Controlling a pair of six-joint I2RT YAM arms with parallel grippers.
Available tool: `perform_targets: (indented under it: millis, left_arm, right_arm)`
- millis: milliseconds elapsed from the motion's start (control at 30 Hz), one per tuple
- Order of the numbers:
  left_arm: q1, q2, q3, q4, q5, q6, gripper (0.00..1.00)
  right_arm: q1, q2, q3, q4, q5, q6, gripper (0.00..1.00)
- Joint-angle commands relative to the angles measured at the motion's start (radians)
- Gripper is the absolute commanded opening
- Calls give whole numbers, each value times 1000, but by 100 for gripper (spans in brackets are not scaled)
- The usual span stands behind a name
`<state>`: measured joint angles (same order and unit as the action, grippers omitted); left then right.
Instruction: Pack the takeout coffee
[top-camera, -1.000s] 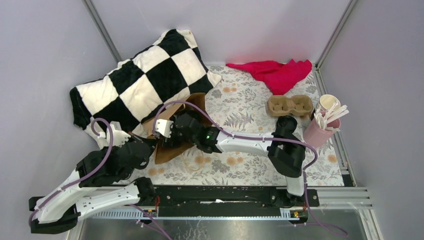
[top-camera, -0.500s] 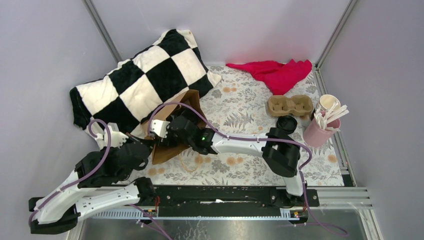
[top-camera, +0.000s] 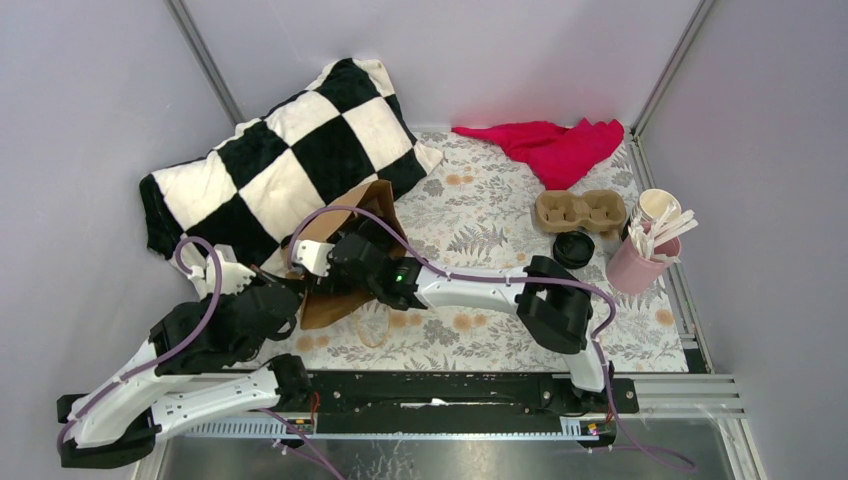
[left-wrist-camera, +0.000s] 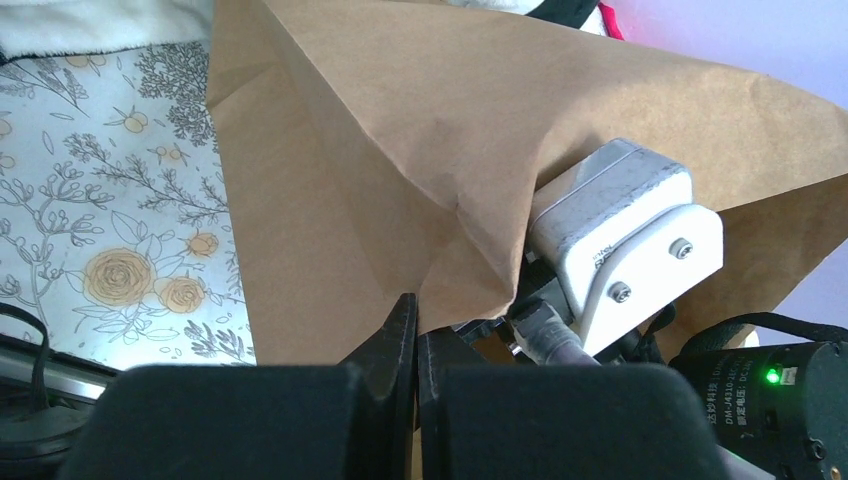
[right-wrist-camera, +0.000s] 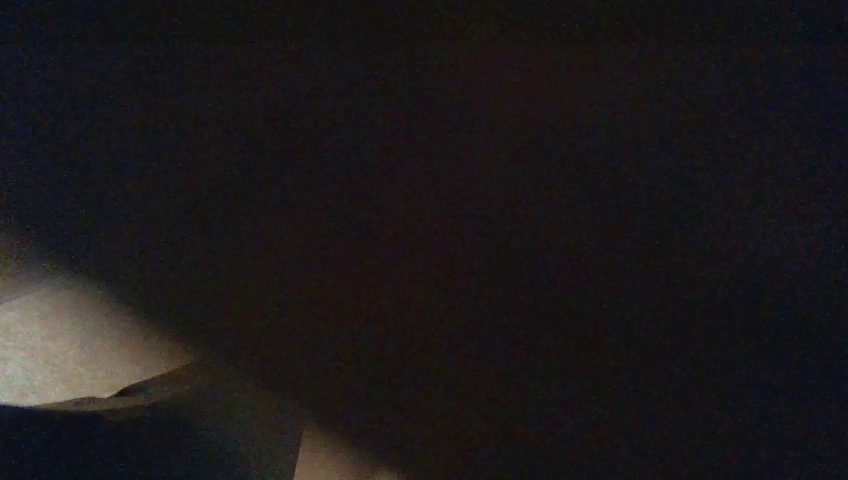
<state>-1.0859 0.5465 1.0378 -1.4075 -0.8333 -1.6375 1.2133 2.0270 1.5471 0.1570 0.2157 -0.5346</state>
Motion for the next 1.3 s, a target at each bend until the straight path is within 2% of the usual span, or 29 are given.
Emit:
perform_targets:
  millis: [0, 267, 600, 767, 967, 1267]
  left_arm:
    - [-3, 13, 59, 4, 51, 20, 0]
    - [-3, 16, 58, 11, 57, 27, 0]
    - [-3, 10, 62, -4, 54, 21, 0]
    - [-3, 8, 60, -8, 51, 16, 0]
    - [-4, 1, 52, -7, 48, 7, 0]
    - [-3, 0, 56, 7, 43, 15, 0]
  right_arm:
    - [-23, 63, 6, -120, 153, 28, 80]
    - [-23, 97, 26, -109, 172, 37, 82]
    - [-23, 75, 5, -68, 87, 77, 99]
    - [-24, 58, -7, -79, 78, 85, 100]
    - [-27, -24, -70, -88, -25, 115, 100]
    - [-39, -87, -114, -61, -13, 146, 100]
